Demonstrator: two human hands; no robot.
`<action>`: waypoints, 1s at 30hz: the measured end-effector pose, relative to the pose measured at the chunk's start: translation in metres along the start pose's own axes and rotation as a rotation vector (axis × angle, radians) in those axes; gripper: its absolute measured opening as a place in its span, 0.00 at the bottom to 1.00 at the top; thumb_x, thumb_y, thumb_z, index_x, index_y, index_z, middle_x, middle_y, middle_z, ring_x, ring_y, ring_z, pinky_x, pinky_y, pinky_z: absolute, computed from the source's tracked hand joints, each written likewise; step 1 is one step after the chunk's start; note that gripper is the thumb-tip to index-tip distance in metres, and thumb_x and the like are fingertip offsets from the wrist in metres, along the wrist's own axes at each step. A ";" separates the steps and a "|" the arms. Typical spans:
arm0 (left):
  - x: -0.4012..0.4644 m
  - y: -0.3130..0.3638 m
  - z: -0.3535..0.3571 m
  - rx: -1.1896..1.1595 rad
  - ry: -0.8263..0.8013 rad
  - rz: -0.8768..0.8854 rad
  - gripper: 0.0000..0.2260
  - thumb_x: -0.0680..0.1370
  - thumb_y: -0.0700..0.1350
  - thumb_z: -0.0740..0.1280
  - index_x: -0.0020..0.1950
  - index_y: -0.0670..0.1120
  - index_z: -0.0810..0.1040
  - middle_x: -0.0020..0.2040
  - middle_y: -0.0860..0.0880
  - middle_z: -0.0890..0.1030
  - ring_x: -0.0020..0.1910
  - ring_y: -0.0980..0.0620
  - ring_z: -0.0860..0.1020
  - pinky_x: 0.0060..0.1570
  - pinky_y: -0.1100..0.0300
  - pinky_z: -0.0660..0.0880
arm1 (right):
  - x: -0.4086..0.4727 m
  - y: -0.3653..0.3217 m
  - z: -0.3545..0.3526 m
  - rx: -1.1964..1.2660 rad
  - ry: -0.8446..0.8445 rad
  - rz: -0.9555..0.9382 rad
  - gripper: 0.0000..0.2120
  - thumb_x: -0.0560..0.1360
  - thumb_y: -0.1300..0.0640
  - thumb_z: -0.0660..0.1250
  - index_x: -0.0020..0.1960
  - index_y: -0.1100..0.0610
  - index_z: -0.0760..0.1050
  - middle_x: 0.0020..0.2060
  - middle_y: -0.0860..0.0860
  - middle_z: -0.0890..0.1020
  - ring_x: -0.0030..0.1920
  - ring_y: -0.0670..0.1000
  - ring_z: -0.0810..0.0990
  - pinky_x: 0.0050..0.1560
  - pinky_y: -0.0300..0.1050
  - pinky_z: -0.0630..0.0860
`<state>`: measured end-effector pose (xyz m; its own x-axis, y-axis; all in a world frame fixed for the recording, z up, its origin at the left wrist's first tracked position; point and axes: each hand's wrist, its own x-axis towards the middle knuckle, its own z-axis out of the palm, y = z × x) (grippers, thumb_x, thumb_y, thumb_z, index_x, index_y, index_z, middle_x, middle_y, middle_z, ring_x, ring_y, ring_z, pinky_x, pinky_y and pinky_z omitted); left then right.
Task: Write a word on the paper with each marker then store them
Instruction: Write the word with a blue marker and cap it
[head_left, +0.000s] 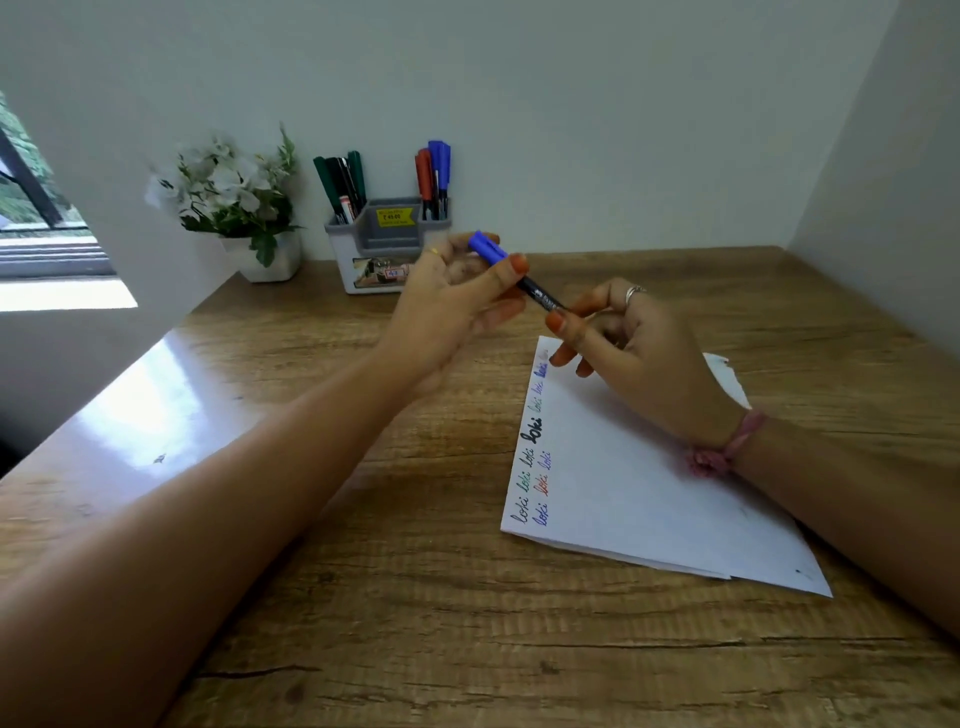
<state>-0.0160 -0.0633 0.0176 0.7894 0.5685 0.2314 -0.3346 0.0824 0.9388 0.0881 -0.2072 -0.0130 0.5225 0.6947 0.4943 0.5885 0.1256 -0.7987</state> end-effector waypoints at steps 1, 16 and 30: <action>0.000 0.000 0.001 -0.044 0.019 -0.021 0.19 0.73 0.36 0.69 0.62 0.41 0.69 0.49 0.44 0.81 0.47 0.50 0.83 0.45 0.58 0.81 | -0.001 0.001 0.000 -0.030 -0.027 0.004 0.05 0.75 0.52 0.68 0.48 0.53 0.74 0.34 0.47 0.85 0.34 0.43 0.81 0.38 0.39 0.76; 0.113 0.054 -0.045 0.065 0.516 0.405 0.11 0.73 0.39 0.71 0.52 0.41 0.73 0.48 0.45 0.81 0.47 0.53 0.82 0.45 0.62 0.79 | -0.009 0.014 0.004 -0.601 -0.302 -0.101 0.11 0.76 0.48 0.64 0.56 0.49 0.76 0.49 0.41 0.73 0.52 0.42 0.69 0.54 0.38 0.65; 0.169 0.022 -0.060 0.751 0.528 0.416 0.13 0.72 0.46 0.72 0.53 0.40 0.76 0.48 0.45 0.82 0.45 0.52 0.81 0.49 0.58 0.79 | -0.007 0.017 0.005 -0.565 -0.312 -0.080 0.11 0.76 0.46 0.63 0.55 0.48 0.76 0.49 0.39 0.73 0.54 0.41 0.70 0.55 0.37 0.66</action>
<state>0.0792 0.0837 0.0621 0.2934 0.7397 0.6056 0.0235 -0.6389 0.7689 0.0910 -0.2065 -0.0322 0.3096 0.8825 0.3542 0.8966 -0.1468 -0.4179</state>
